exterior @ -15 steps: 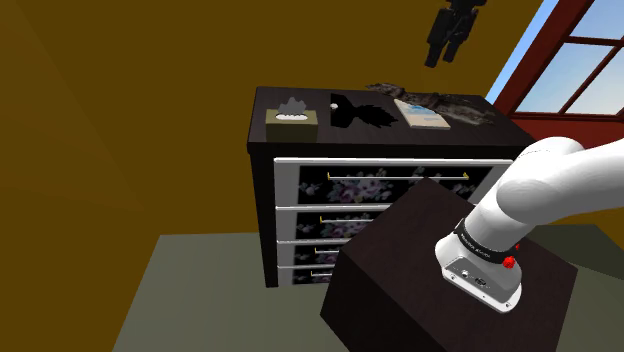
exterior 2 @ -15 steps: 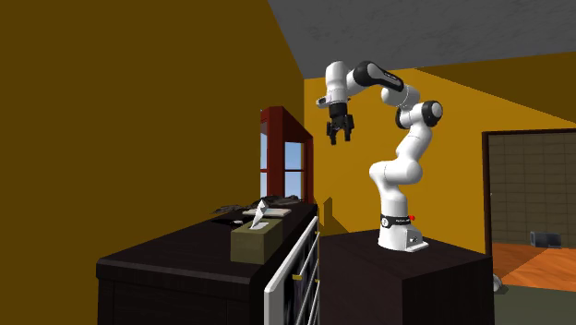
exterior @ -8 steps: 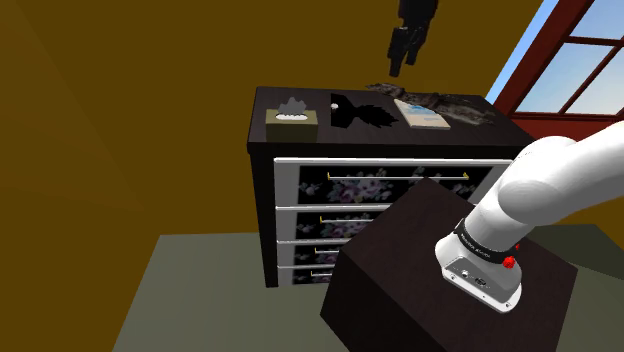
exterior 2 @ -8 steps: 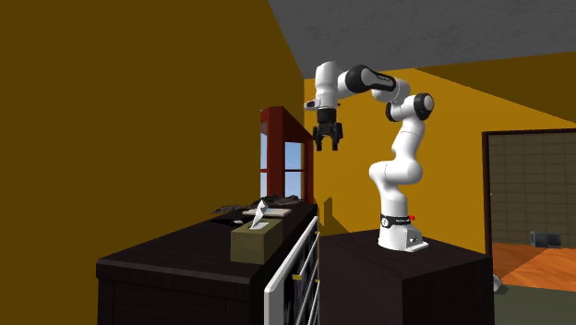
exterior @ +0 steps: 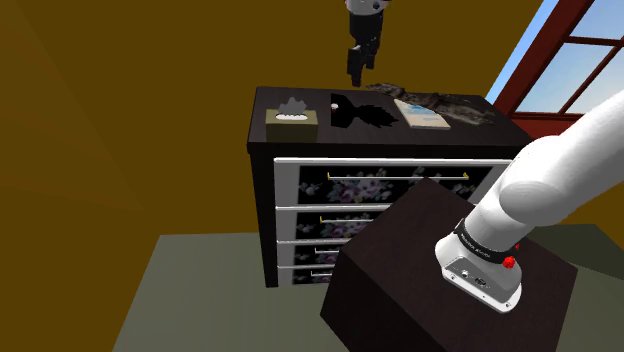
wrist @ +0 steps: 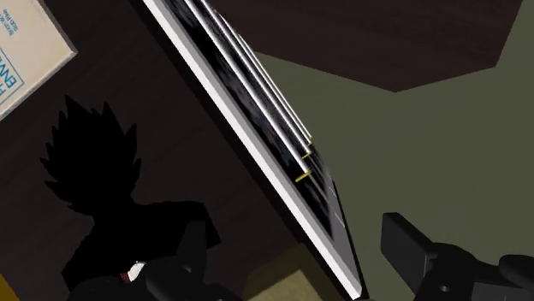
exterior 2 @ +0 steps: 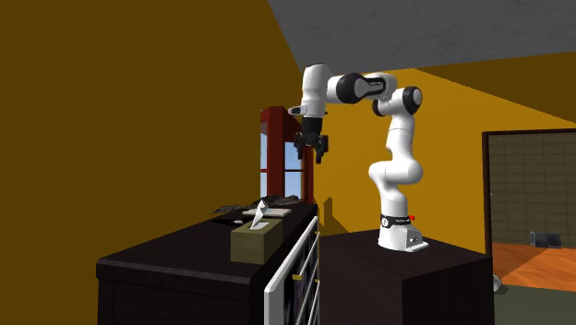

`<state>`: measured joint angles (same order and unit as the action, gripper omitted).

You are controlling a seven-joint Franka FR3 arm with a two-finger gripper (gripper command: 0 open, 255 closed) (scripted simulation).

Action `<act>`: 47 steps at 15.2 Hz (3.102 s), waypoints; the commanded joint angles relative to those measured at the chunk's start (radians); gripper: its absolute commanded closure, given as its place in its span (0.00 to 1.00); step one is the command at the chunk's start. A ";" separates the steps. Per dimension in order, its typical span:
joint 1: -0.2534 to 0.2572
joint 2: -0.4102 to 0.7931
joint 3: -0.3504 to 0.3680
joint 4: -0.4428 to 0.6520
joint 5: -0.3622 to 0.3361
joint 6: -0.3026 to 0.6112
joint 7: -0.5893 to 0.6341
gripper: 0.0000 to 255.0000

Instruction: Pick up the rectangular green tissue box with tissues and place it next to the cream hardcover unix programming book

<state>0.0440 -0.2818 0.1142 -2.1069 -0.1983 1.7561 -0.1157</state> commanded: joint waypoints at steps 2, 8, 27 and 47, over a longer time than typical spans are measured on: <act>0.008 0.119 0.031 0.064 -0.070 0.040 0.008 0.00; 0.039 0.350 0.076 0.213 -0.229 0.075 0.034 0.00; 0.108 0.721 0.067 0.437 -0.494 0.144 0.058 0.00; 0.108 0.699 0.071 0.457 -0.483 0.110 0.033 1.00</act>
<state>0.1525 0.4226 0.1843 -1.6512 -0.6830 1.8711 -0.0776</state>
